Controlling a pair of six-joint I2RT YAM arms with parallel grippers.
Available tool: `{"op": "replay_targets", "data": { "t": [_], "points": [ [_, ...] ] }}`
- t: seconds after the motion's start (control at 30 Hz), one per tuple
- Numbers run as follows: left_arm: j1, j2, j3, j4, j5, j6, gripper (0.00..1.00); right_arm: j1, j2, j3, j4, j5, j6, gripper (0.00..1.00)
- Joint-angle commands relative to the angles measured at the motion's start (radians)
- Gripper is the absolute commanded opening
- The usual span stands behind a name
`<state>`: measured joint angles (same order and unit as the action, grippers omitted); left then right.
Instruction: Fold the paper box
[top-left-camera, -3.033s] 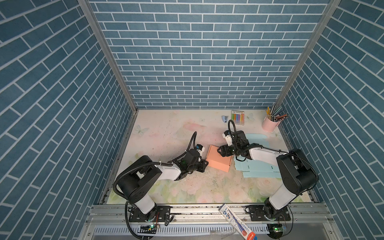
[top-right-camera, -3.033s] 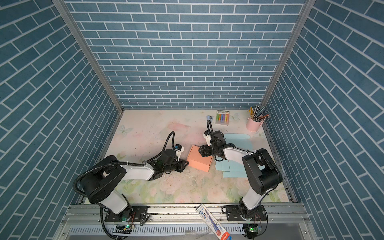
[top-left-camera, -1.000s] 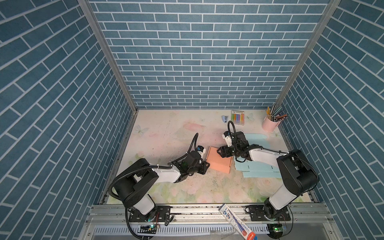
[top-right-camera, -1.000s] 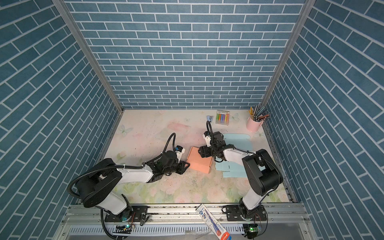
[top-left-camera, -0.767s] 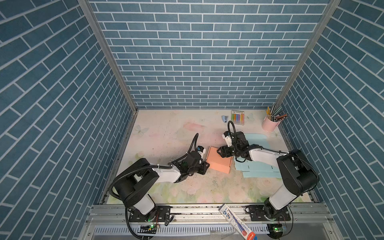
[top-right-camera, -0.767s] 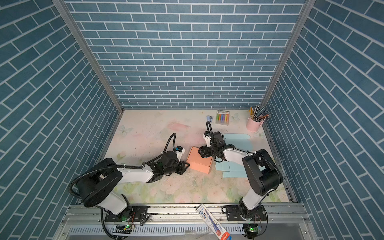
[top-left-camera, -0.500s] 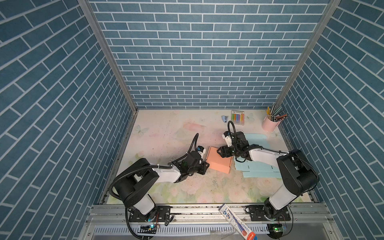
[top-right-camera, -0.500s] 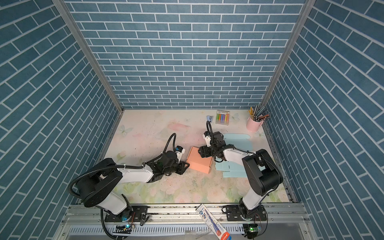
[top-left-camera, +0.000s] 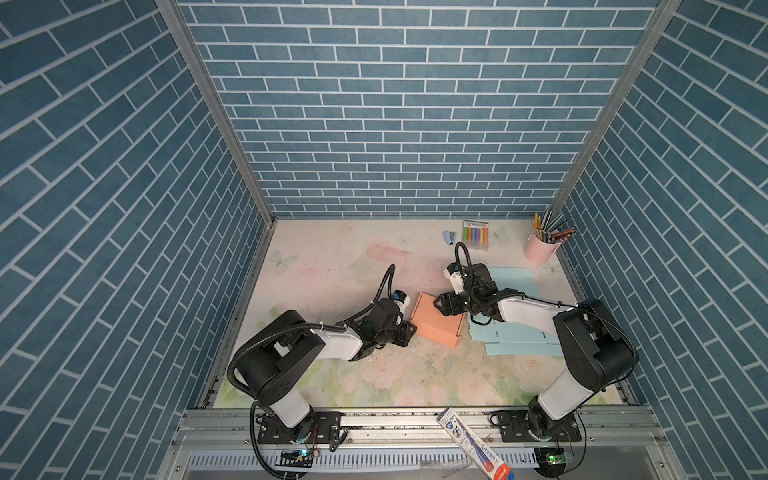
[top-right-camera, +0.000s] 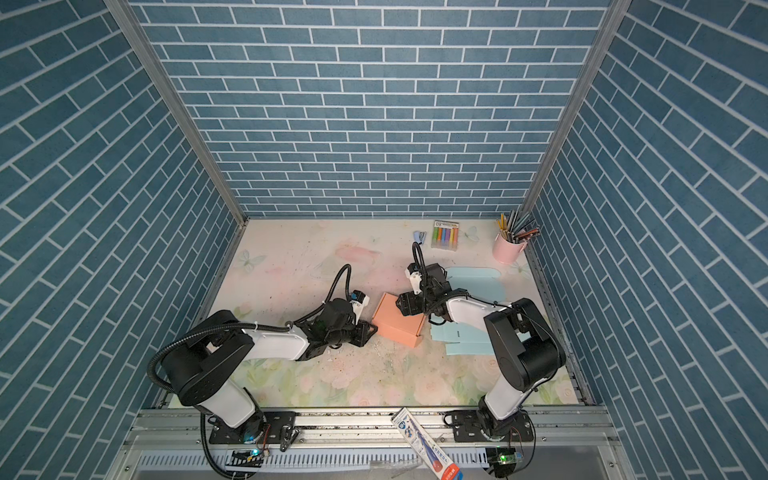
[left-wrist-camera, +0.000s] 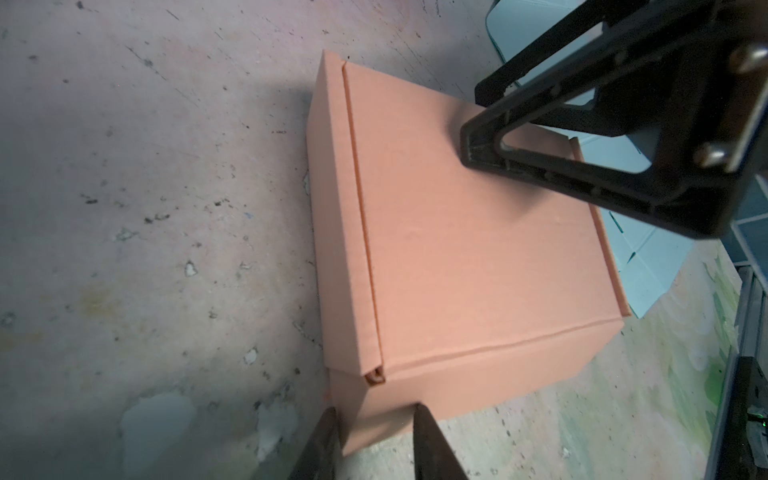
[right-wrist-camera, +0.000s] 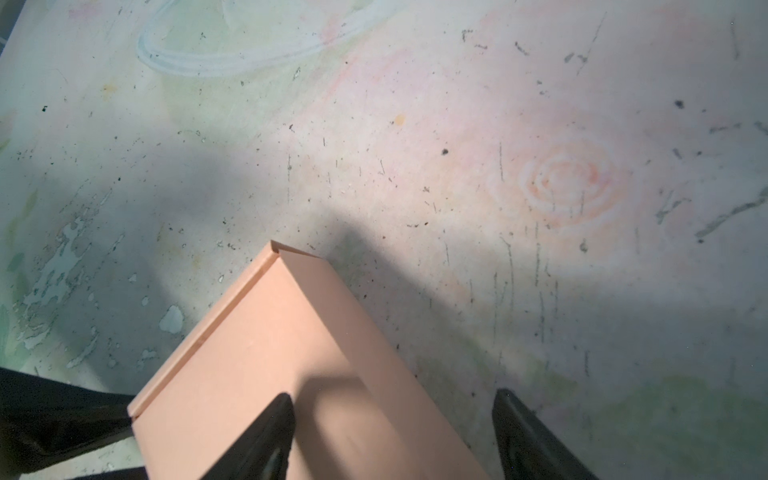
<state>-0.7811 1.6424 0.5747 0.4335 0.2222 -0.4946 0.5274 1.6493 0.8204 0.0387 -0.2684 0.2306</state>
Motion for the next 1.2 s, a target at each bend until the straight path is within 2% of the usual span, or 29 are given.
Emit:
{"op": "replay_targets", "data": {
  "t": [0.0,0.47,0.87,1.0,1.07,1.17],
  "points": [
    [0.009,0.014,0.022,0.001,-0.007,0.018,0.31,0.014,-0.003,-0.033,-0.107,-0.004,-0.016,0.76],
    [0.008,-0.008,0.005,0.018,0.016,0.006,0.33,0.022,-0.298,-0.061,-0.281,0.136,0.039,0.81],
    [0.018,-0.157,-0.028,-0.078,0.005,0.028,0.41,0.020,-0.560,-0.259,-0.331,0.008,0.218,0.80],
    [0.044,-0.169,0.005,-0.100,0.029,0.047,0.49,0.014,-0.598,-0.321,-0.270,-0.025,0.253,0.80],
    [0.058,-0.154,0.038,-0.107,0.046,0.055,0.56,0.001,-0.591,-0.330,-0.243,-0.047,0.256,0.80],
    [0.083,-0.120,0.078,-0.083,0.081,0.060,0.62,-0.018,-0.559,-0.316,-0.221,-0.063,0.250,0.81]
  ]
}}
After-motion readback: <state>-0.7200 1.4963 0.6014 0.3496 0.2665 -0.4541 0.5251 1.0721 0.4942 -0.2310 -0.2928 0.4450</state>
